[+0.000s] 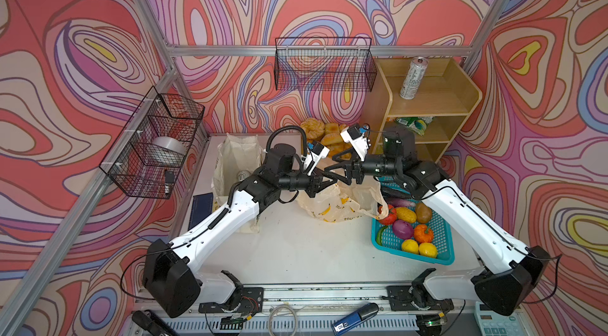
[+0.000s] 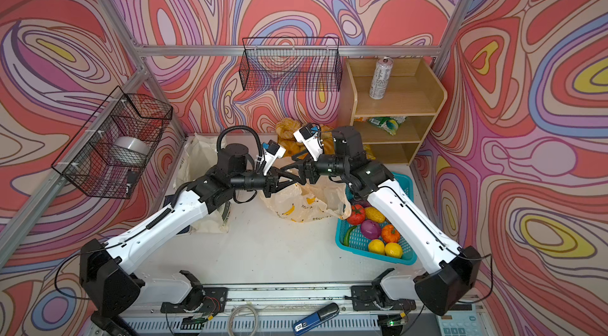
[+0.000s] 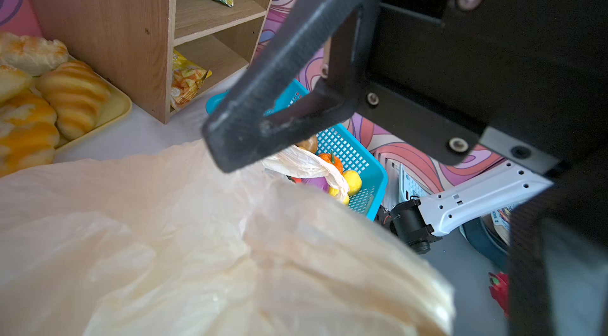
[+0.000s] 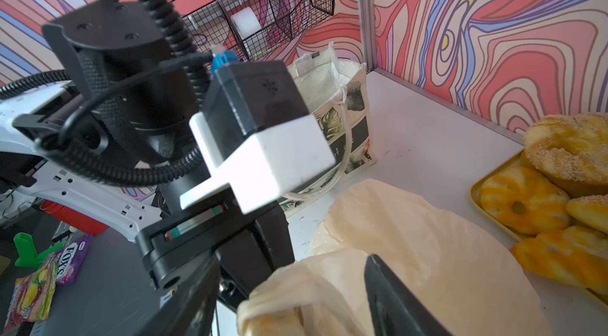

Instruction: Place the mixed food into the grocery bags and tie them

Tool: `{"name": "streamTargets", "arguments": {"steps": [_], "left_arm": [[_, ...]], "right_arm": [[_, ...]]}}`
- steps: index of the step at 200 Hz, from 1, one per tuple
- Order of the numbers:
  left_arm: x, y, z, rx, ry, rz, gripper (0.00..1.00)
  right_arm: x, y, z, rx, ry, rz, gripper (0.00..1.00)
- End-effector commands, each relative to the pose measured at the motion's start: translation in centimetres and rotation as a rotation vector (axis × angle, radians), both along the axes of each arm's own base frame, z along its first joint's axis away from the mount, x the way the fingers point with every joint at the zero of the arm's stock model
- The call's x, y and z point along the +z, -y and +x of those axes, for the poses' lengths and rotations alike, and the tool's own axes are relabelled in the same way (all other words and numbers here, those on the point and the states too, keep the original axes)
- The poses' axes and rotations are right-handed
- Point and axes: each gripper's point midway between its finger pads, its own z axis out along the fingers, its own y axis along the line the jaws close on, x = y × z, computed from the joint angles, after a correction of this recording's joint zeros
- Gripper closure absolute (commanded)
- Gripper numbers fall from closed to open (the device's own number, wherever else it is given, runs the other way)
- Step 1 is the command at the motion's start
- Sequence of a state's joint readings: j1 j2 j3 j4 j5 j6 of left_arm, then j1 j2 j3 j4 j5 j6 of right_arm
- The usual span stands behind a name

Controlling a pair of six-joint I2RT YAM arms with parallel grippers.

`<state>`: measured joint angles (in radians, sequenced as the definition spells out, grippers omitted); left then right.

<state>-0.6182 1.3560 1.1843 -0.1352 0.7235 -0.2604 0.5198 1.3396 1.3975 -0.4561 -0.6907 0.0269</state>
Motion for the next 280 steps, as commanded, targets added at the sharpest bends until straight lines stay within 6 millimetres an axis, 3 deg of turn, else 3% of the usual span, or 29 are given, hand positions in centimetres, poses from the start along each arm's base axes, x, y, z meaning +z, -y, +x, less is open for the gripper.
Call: {"name": "streamTargets", "arguments": {"steps": [1, 16, 34, 62, 70, 87, 95, 120, 153, 190, 280], "left_arm": [[1.6, 0.2, 0.2, -0.017, 0.001, -0.038, 1.00], [1.8, 0.2, 0.3, -0.017, 0.000, -0.046, 1.00], [1.8, 0.2, 0.5, -0.019, -0.008, -0.049, 1.00], [1.6, 0.4, 0.6, -0.022, -0.014, -0.046, 1.00], [1.6, 0.3, 0.7, -0.015, -0.011, -0.040, 0.98], [1.3, -0.6, 1.3, 0.050, 0.026, -0.007, 0.57], [1.3, -1.4, 1.5, 0.095, 0.062, 0.013, 0.44], [1.5, -4.2, 2.0, 0.234, 0.195, 0.065, 0.27], [2.5, -6.4, 1.7, 0.313, 0.325, 0.086, 0.22], [3.7, -5.6, 1.0, 0.245, 0.385, 0.067, 0.20], [7.0, -2.6, 1.5, 0.138, 0.424, -0.087, 0.19]], "right_arm": [[-0.6, -0.3, -0.3, 0.026, 0.006, -0.001, 0.31], [-0.9, -0.3, -0.3, 0.027, 0.006, -0.006, 0.36], [-1.1, -0.3, -0.2, 0.024, 0.005, -0.012, 0.52], [-0.9, -0.4, 0.3, 0.013, 0.014, -0.004, 1.00], [-0.7, -0.4, 0.6, 0.002, 0.015, -0.004, 1.00], [-0.7, -0.4, 1.5, -0.034, 0.006, -0.019, 1.00], [-0.7, -0.4, 1.9, -0.043, -0.002, -0.025, 1.00], [0.1, -0.5, 1.7, -0.026, -0.008, -0.023, 1.00], [2.5, -0.7, 0.1, 0.077, -0.017, 0.060, 1.00], [4.6, -1.6, -1.9, 0.236, -0.060, 0.127, 1.00], [4.1, -2.8, -1.8, 0.328, -0.139, 0.155, 1.00]]}}
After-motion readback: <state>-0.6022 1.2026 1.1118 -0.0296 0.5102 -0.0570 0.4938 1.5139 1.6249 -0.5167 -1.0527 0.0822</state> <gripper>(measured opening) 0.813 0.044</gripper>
